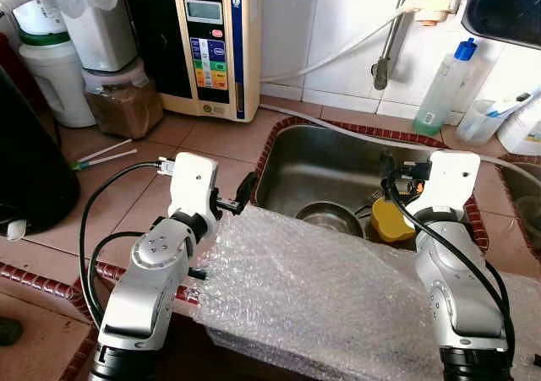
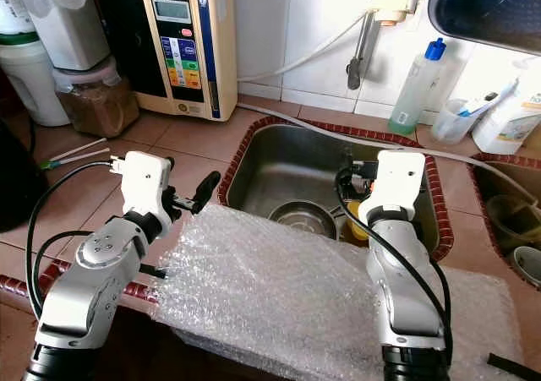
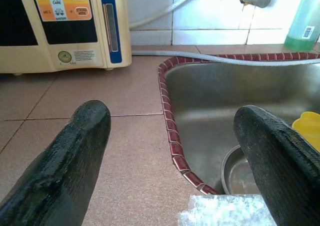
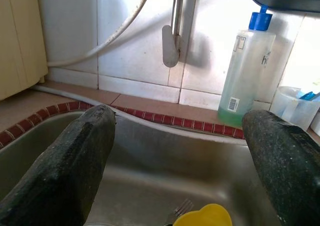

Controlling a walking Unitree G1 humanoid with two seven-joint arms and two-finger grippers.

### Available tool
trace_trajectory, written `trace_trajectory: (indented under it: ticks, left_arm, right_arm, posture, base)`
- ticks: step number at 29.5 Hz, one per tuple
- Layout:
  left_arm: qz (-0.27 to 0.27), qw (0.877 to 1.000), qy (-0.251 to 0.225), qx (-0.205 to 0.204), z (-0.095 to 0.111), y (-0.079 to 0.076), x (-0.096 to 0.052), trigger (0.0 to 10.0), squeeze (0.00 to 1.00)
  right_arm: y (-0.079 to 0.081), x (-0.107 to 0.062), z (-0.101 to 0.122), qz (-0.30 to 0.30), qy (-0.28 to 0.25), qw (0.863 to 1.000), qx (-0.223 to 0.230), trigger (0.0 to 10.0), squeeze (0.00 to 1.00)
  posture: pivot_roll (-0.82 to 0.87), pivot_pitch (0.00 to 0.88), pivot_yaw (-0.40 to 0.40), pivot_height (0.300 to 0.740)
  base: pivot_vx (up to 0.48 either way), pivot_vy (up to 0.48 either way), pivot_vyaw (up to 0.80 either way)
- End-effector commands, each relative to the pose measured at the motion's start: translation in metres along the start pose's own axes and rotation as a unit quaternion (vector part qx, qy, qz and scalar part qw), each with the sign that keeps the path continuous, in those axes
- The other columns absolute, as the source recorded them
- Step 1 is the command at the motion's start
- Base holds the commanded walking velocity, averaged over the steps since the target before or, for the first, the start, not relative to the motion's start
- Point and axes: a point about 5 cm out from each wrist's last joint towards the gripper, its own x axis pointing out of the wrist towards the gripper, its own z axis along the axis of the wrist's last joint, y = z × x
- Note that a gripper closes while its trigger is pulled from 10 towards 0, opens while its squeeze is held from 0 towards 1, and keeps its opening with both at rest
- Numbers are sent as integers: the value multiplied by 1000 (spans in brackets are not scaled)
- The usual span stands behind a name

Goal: Kitchen organization

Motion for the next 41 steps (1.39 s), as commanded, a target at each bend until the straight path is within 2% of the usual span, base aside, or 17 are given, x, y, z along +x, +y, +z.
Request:
trace_trajectory:
  ticks: [1, 28, 41]
  left_arm:
    - [-2, 1000, 5, 2, 1, -1, 3, 10000, 0]
    - [-13, 1000, 9, -2, 3, -5, 8, 10000, 0]
    - [-20, 1000, 13, -4, -2, -9, 9, 10000, 0]
  right_arm:
    - [-1, 3, 10, -8, -17, 1000, 6, 10000, 0]
    - [-9, 3, 11, -24, -18, 1000, -1, 10000, 0]
    - [-12, 2, 9, -28, -15, 999, -3, 10000, 0]
  posture:
    - [37, 0, 11, 740]
    - [23, 0, 20, 740]
    - [22, 0, 19, 740]
  base:
    - [-244, 0, 0]
    - [-276, 0, 0]
    - [-262, 0, 0]
